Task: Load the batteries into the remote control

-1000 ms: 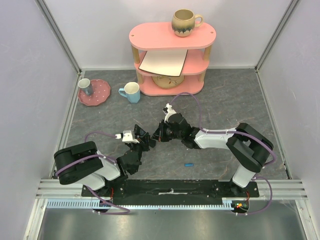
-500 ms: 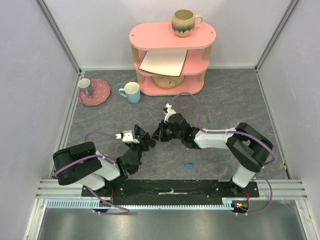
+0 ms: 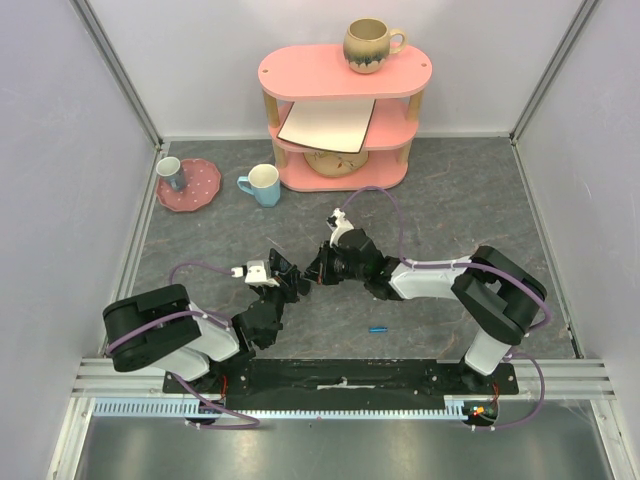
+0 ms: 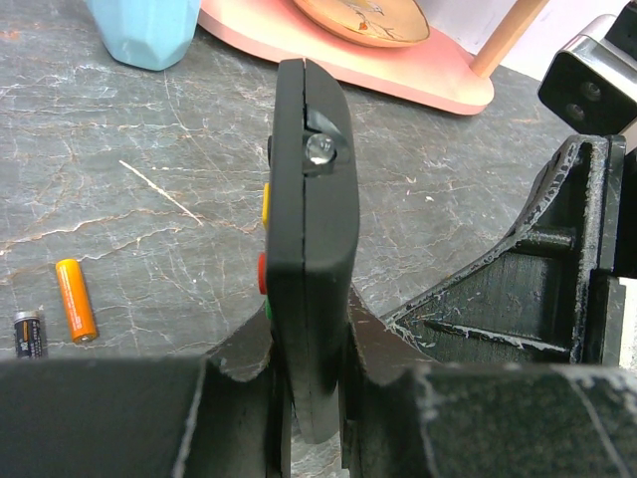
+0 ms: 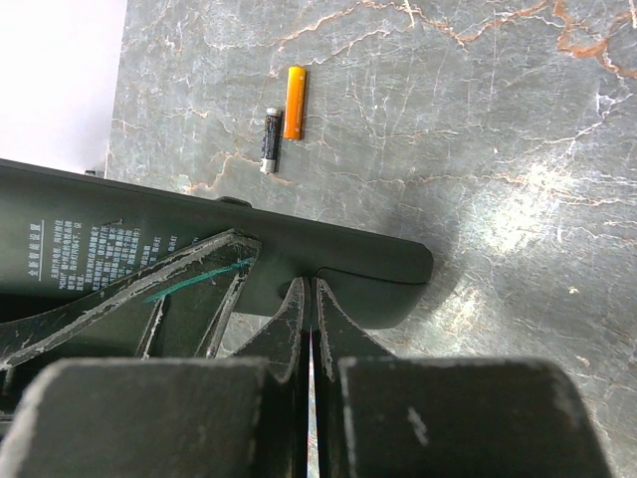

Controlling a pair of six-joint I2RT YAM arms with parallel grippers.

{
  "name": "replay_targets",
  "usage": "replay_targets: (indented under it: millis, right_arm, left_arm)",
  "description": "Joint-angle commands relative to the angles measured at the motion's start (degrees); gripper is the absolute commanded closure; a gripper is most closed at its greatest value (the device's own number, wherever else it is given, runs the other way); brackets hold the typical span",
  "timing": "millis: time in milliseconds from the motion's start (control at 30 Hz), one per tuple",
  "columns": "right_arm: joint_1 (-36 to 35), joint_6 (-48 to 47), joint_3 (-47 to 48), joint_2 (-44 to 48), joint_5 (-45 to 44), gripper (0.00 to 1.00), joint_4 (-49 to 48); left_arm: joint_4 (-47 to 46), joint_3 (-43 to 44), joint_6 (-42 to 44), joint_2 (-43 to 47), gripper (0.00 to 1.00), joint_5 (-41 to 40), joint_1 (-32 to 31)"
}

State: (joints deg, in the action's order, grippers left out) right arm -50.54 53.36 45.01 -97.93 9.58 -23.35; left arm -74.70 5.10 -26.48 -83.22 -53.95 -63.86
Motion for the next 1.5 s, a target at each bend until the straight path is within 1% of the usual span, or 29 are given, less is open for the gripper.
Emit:
replay_targets:
  millis: [0, 733, 800, 933, 1000, 1033, 1100, 1133, 1200, 1233, 1267, 1333, 1467]
  right_arm:
    - [-1.2, -3.5, -4.7, -4.6, -4.0, 1.00, 16.7]
    - [-0.7, -3.5, -7.6, -2.8, -5.2, 1.00, 16.8]
    - [-0.7, -3.4, -7.9, -2.0, -5.6, 1.00, 16.8]
    - [-0.6, -2.7, -9.4, 2.6, -6.8, 1.00, 15.1]
    - [-0.4, -2.0, -10.5, 4.7, -6.6, 0.91, 13.2]
    - [-0.5, -1.6, -10.8, 6.7, -6.3, 0.79, 12.1]
    - [-0.3, -1.1, -11.8, 8.4, -5.2, 0.67, 9.4]
    - [-0.3, -0.2, -12.1, 9.8, -4.4, 0.55, 8.1]
    - [0.2, 1.4, -13.5, 11.1, -3.4, 0.44, 3.0]
    - [0.3, 2.0, -13.7, 11.8, -2.4, 0.36, 1.4]
    - [0.4, 2.8, -13.6, 11.9, -2.0, 0.33, -1.0]
    - [0.4, 3.1, -12.7, 11.5, -1.5, 0.30, -2.0]
    - [0.6, 3.7, -10.3, 9.9, -1.0, 0.29, -4.9]
  left_arm:
    - [-1.6, 1.0, 2.8, 1.3, 0.98, 0.5, -1.3]
    - [-0.5, 0.8, 3.2, 2.7, 0.98, -0.1, -1.3]
    - [-0.2, 0.6, 3.0, 2.9, 0.98, -0.1, -1.3]
    - [0.0, 0.1, 1.9, 3.6, 0.98, 0.2, -1.3]
    - [0.2, -0.4, 0.7, 4.2, 0.98, 0.4, -1.3]
    - [0.2, -0.5, 0.4, 4.3, 0.98, 0.5, -1.3]
    - [0.3, -1.1, -1.0, 4.6, 0.98, 0.9, -1.4]
    - [0.3, -1.2, -1.4, 4.6, 0.98, 0.9, -1.3]
    - [0.4, -1.5, -2.2, 4.6, 0.98, 1.1, -1.3]
    - [0.3, -1.6, -2.3, 4.4, 0.98, 1.1, -1.3]
    - [0.4, -1.7, -2.4, 4.3, 0.98, 1.1, -1.3]
    - [0.7, -1.8, -2.7, 4.0, 0.98, 1.1, -1.3]
    - [0.8, -1.5, -2.9, 3.9, 0.98, 1.2, -1.3]
